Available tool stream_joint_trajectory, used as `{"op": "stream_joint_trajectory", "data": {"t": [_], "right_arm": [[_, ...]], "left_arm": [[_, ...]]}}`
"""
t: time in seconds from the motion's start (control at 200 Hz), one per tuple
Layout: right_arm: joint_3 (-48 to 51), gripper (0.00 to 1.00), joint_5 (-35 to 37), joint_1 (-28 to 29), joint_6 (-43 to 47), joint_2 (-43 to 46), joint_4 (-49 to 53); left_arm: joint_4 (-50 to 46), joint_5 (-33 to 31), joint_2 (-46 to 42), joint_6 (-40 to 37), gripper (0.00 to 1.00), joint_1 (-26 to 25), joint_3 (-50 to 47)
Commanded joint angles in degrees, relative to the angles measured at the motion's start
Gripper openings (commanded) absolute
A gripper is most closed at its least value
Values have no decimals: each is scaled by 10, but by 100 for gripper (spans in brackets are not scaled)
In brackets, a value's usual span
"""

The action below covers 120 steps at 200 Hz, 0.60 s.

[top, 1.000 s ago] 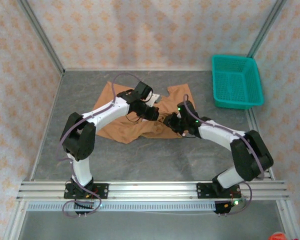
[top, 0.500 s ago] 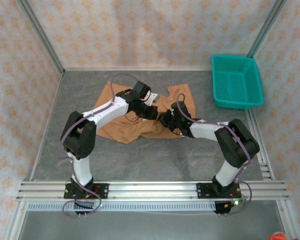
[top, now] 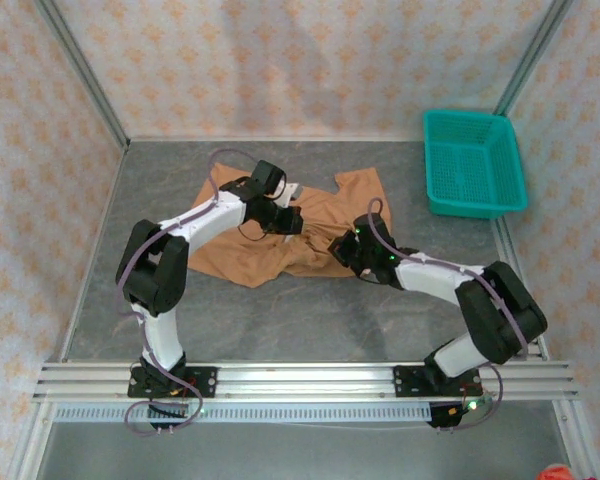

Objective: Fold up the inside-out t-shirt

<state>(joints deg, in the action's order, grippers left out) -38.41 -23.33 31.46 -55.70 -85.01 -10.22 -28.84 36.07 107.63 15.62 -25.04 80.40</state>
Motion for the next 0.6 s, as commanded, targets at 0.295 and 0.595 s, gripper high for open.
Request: {"op": "stream_joint_trajectory", "data": {"t": [0.295, 0.595], "right_arm": [[106, 0, 28, 7, 18, 55, 48], [-53, 35, 71, 14, 131, 69, 213]], "left_arm": [[49, 22, -31, 34, 0, 8, -21], [83, 41, -52, 48, 0, -2, -61]]}}
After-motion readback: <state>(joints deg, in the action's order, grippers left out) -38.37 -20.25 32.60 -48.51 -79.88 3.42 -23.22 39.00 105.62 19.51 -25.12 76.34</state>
